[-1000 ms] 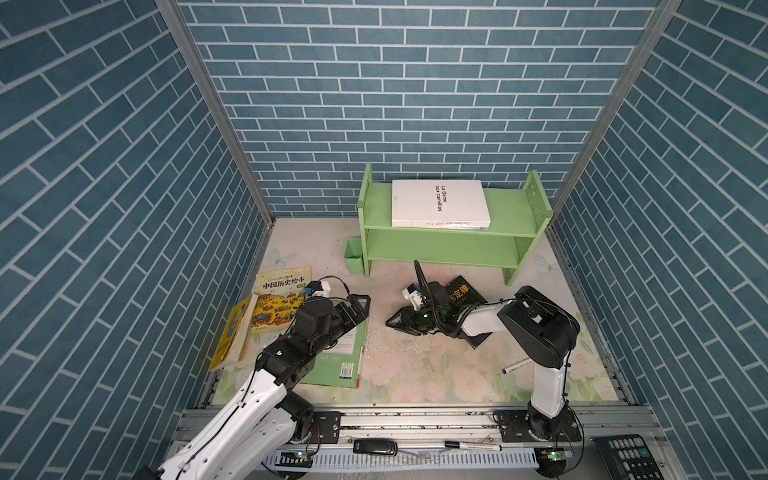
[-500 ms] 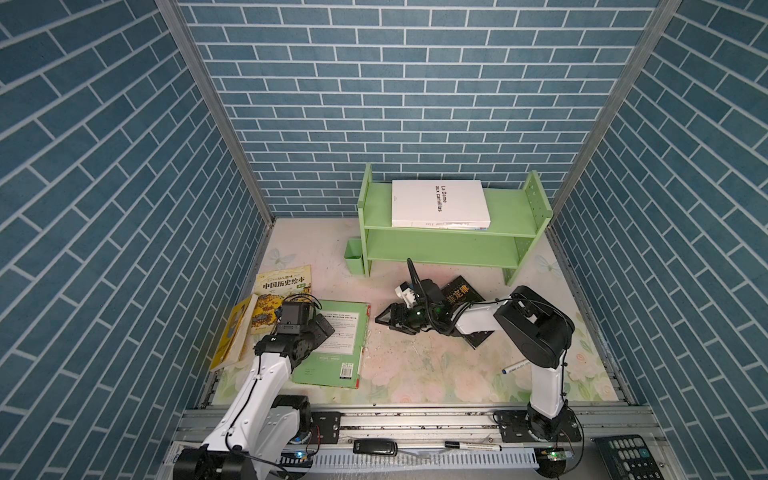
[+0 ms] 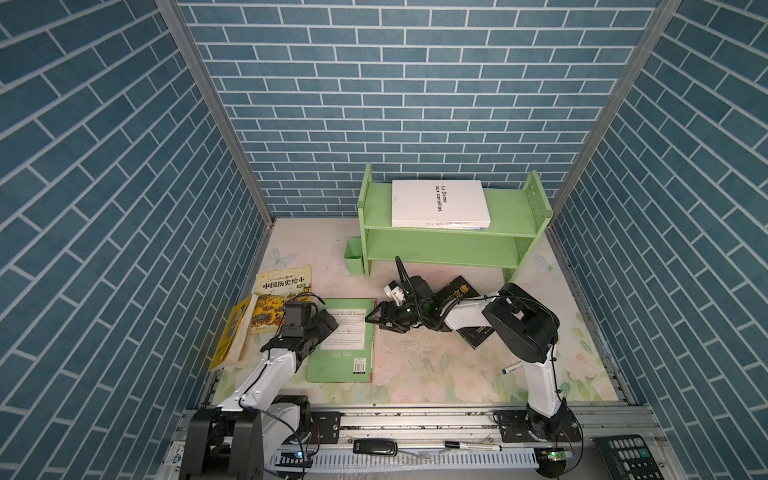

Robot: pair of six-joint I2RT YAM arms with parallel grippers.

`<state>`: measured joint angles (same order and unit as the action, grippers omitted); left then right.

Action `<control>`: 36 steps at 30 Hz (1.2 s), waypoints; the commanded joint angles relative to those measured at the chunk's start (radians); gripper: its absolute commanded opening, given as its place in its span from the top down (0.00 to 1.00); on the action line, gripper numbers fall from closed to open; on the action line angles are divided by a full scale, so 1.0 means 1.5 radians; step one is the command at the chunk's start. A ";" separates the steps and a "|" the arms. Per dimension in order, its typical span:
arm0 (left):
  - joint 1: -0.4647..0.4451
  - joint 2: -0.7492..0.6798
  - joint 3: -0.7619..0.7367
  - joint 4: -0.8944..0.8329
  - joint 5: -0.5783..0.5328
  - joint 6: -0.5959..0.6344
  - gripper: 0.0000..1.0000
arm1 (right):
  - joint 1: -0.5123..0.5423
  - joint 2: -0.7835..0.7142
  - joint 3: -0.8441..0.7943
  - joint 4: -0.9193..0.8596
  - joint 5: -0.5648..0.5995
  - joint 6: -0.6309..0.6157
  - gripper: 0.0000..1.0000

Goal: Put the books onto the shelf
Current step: 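Lift the green encyclopedia upright with the right gripper while the left steadies it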

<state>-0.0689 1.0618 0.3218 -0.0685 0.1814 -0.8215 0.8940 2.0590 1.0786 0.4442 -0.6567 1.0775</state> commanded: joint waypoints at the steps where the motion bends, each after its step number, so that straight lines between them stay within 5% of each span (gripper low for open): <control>1: -0.062 0.041 -0.052 0.022 0.127 -0.091 0.08 | 0.005 0.032 -0.003 -0.068 -0.001 0.012 0.20; 5: -0.135 0.049 -0.026 0.030 0.109 -0.115 0.07 | 0.003 0.019 -0.012 -0.041 -0.010 0.014 0.23; 12: -0.161 0.135 -0.061 0.188 0.161 -0.182 0.07 | -0.013 -0.041 -0.087 0.209 -0.053 0.092 0.27; 22: -0.223 0.303 -0.023 0.402 0.202 -0.271 0.07 | -0.024 -0.061 -0.126 0.411 -0.084 0.197 0.33; 31: -0.239 0.290 -0.018 0.373 0.177 -0.270 0.07 | -0.039 -0.189 -0.197 0.158 0.038 0.065 0.53; 36: -0.240 0.255 0.001 0.310 0.168 -0.249 0.05 | -0.035 -0.249 -0.200 0.036 0.085 0.004 0.56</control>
<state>-0.4015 1.4364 0.3286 0.6067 0.3428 -1.1725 0.8165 1.7493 0.7605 0.5602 -0.5442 1.1683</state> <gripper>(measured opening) 0.946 0.446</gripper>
